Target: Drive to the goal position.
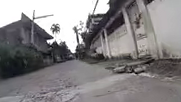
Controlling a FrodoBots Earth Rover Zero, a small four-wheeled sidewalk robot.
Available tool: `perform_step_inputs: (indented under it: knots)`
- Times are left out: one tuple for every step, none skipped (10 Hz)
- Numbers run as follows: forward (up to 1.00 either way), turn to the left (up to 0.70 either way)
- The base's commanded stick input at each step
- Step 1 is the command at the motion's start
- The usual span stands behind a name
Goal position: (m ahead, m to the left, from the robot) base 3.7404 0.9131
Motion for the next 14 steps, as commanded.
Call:
perform_step_inputs:
  knots:
    - [0.85, 0.0]
    - [0.85, 0.0]
    - [0.85, 0.0]
    - [0.85, 0.03]
    - [0.85, 0.08]
    - [0.85, 0.12]
    - [0.85, 0.16]
    - [0.85, 0.22]
    - [0.85, 0.19]
    - [0.85, 0.16]
    - [0.85, 0.05]
    - [0.85, 0.0]
    - [0.85, 0.0]
    - [0.85, 0.0]
